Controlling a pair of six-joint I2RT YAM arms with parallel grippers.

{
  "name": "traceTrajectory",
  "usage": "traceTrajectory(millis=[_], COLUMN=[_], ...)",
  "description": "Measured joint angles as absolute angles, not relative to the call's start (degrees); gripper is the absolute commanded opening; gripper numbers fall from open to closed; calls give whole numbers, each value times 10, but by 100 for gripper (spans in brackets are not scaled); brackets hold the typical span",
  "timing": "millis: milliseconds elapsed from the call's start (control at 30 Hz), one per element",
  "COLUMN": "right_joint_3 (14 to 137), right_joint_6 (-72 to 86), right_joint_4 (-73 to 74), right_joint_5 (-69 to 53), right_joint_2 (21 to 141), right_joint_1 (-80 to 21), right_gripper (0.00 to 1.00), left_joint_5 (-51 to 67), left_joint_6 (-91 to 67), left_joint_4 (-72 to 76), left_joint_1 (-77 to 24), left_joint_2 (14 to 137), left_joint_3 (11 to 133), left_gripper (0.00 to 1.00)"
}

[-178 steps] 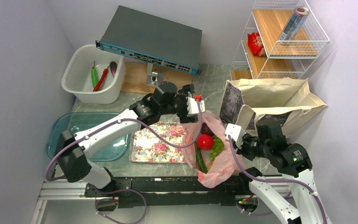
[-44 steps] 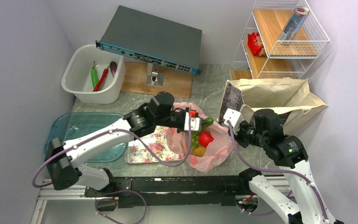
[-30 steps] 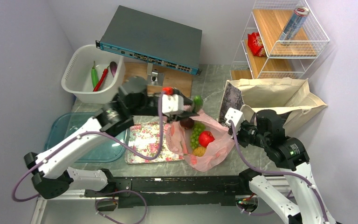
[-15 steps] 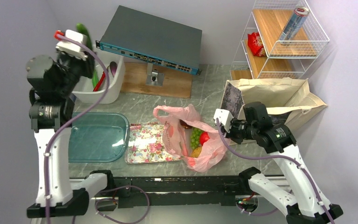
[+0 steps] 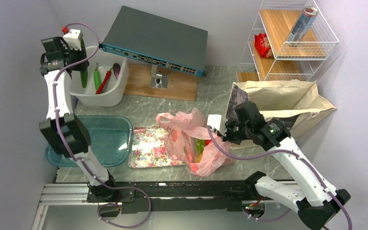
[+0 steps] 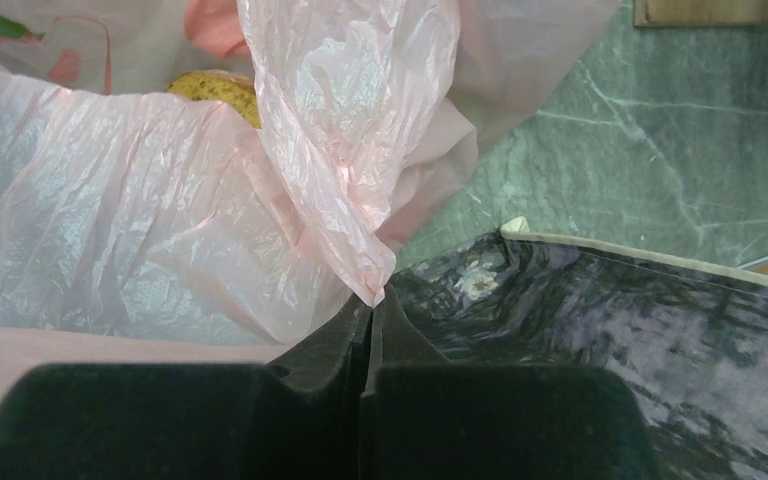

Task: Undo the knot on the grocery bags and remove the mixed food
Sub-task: Place the fake vegetable in the bin.

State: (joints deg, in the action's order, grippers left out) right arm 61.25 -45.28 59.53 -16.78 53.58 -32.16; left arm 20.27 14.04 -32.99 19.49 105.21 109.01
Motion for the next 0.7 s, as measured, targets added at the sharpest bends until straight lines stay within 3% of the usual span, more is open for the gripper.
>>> traceTrajectory(millis=[100,200,233,500,700], right_joint_3=[628,646,649,650,612], right_joint_6=[-443,-430,-428,-405,-402], right_joint_4=[596,595,595,585,561], right_joint_5=[-162,-159,-159,-171,-179], right_joint_2=[539,540,540,536,500], right_joint_1=[-323,-323,-323,-328,-331], right_gripper=[0,0,0,0,0], left_joint_5=[211,219,220,258,380], left_joint_6=[146,157,159,157,191], left_joint_4=[-351,-359,-360,-350,-338], left_joint_1=[196,196,197,225,272], left_joint_2=[1138,1197,1204,1126,896], left_joint_3=[1169,1232,1238,1151,997], left_gripper=[56,80,96,99,99])
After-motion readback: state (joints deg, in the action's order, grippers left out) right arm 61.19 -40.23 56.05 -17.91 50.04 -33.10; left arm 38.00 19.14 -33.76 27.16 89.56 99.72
